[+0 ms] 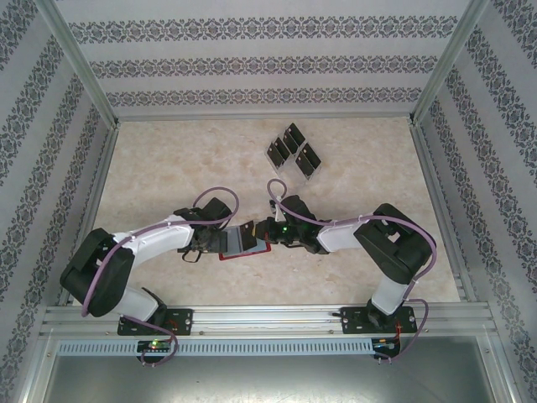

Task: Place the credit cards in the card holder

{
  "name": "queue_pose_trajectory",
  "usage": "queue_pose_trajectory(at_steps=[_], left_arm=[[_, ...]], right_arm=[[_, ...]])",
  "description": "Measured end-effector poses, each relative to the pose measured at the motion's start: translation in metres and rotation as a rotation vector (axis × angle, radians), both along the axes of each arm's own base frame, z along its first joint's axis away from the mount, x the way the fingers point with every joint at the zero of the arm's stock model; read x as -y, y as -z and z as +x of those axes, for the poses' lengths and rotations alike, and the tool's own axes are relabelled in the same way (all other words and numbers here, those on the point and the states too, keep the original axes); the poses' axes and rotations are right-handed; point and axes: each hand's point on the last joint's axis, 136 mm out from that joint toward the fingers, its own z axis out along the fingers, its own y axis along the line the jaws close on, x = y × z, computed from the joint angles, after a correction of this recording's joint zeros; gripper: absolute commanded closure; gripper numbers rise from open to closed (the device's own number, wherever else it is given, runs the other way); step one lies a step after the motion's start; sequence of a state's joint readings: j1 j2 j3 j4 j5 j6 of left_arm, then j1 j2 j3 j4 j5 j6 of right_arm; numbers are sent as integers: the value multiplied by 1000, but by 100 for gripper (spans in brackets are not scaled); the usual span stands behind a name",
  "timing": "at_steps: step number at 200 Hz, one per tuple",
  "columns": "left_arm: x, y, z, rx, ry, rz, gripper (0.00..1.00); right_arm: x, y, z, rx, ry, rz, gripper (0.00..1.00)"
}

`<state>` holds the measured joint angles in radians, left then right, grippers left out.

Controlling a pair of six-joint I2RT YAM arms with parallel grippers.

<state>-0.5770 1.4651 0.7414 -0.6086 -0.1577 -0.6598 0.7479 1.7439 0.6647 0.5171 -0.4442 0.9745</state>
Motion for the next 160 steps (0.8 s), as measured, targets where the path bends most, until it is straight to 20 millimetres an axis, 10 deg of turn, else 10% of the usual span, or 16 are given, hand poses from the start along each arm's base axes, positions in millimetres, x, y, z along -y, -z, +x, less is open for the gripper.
queue_pose_trajectory(at_steps=[160], left_arm=[[1,1,0,4,-2,-8,6]], right_arm=[[-5,2,-2,-44,9,58,100]])
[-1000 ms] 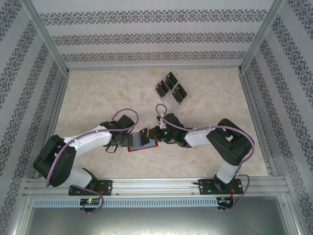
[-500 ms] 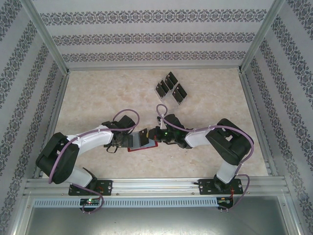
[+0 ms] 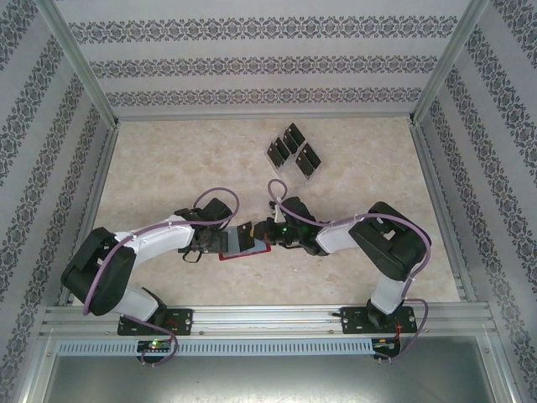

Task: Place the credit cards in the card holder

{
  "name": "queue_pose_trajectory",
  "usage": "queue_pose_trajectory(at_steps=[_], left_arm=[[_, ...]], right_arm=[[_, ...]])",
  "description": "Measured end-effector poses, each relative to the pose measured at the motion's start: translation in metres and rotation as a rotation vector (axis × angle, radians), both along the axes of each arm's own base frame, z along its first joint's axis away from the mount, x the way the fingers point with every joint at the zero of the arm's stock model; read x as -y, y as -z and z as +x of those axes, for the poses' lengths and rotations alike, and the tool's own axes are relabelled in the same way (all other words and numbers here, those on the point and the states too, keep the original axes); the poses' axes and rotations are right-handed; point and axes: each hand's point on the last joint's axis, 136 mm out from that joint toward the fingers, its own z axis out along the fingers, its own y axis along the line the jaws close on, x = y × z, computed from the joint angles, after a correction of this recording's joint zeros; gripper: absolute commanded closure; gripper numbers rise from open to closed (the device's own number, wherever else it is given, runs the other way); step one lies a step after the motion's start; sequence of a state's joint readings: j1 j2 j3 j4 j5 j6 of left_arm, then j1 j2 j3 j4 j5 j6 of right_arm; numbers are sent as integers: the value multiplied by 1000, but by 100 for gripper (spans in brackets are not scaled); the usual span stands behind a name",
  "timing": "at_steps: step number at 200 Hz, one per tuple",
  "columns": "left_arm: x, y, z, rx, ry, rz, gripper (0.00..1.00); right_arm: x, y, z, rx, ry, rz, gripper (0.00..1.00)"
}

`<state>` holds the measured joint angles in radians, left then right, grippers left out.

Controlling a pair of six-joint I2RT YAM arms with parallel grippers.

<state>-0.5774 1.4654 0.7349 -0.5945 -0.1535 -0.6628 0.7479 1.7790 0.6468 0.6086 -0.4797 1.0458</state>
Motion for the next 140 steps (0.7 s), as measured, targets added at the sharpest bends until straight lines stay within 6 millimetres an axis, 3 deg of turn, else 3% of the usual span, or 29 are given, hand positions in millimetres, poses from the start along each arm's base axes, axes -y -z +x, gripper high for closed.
queue_pose_trajectory(at_steps=[140], left_arm=[[0,0,0,1,0,-1,6]], right_arm=[[8,13,3,-12,41,7,100]])
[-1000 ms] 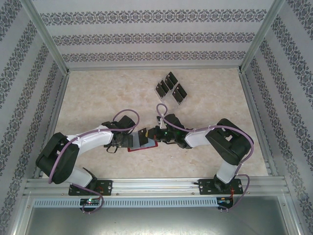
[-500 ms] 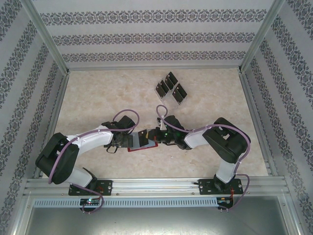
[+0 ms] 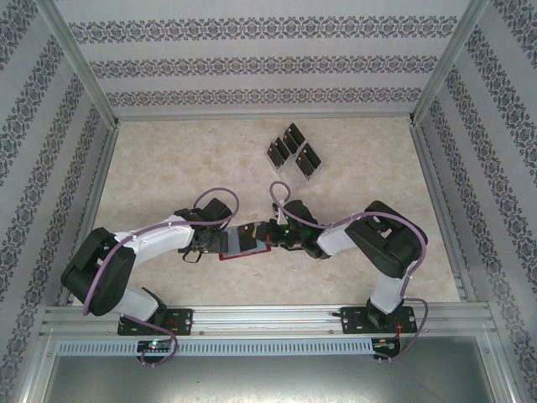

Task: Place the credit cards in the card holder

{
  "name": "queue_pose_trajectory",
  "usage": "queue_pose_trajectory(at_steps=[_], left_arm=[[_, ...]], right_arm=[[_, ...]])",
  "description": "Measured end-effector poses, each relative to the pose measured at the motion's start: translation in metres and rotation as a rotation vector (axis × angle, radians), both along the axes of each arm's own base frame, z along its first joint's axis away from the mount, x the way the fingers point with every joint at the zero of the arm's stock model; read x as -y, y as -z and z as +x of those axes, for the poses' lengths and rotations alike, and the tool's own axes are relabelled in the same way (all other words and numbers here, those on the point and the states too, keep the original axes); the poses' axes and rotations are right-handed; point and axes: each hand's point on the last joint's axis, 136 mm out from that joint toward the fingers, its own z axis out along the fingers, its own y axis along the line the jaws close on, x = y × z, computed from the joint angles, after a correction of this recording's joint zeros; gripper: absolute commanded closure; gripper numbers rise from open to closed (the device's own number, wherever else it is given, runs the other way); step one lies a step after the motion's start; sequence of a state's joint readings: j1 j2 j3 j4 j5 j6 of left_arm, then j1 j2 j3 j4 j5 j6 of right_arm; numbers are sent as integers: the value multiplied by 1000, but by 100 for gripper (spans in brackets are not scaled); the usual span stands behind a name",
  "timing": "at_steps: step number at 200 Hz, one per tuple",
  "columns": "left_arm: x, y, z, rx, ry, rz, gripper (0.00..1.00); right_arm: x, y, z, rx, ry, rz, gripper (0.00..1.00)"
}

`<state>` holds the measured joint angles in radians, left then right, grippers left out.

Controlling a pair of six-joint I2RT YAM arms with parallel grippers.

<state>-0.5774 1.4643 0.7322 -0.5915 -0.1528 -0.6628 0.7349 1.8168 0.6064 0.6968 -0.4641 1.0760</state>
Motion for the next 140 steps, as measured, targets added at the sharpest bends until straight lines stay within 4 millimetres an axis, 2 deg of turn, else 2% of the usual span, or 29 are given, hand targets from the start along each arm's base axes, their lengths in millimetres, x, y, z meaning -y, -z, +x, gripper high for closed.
queue_pose_trajectory(at_steps=[140], left_arm=[[0,0,0,-1,0,-1,6]], right_arm=[[-4,2,0,-9,0,20,100]])
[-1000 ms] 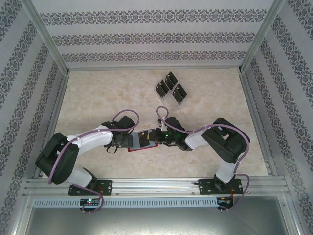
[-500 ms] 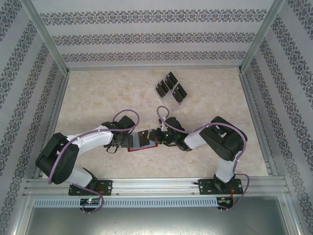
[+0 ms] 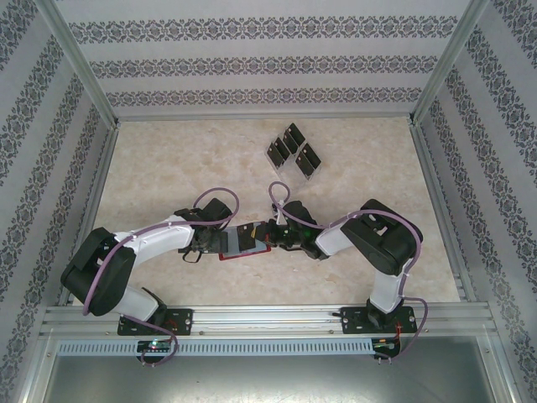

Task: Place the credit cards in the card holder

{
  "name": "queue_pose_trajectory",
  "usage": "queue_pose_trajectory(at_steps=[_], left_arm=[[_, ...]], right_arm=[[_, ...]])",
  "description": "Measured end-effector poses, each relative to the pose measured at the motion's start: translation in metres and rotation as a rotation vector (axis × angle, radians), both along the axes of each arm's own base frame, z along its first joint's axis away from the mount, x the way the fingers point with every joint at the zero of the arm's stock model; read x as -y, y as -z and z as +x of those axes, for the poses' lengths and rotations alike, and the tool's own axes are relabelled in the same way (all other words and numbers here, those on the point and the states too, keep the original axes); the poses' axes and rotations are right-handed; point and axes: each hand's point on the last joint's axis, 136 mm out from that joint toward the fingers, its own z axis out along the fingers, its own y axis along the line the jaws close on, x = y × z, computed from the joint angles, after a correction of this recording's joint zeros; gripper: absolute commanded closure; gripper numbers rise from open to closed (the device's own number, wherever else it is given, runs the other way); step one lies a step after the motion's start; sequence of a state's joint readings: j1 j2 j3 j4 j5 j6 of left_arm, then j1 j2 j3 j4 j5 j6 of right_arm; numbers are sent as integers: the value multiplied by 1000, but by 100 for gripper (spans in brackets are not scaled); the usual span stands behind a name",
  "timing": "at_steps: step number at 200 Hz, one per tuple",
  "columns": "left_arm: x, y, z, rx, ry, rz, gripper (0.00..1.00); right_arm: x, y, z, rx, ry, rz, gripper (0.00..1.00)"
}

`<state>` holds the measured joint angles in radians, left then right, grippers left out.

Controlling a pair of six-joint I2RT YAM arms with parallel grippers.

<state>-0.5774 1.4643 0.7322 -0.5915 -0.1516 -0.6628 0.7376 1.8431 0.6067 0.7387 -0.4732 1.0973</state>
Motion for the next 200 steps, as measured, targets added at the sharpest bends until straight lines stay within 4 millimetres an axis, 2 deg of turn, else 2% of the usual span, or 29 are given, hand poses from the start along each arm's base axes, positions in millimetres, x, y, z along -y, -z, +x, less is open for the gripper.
queue_pose_trajectory(at_steps=[200], left_arm=[[0,0,0,1,0,0,6]], right_arm=[[7,3,-4,-4,-11,-2,100]])
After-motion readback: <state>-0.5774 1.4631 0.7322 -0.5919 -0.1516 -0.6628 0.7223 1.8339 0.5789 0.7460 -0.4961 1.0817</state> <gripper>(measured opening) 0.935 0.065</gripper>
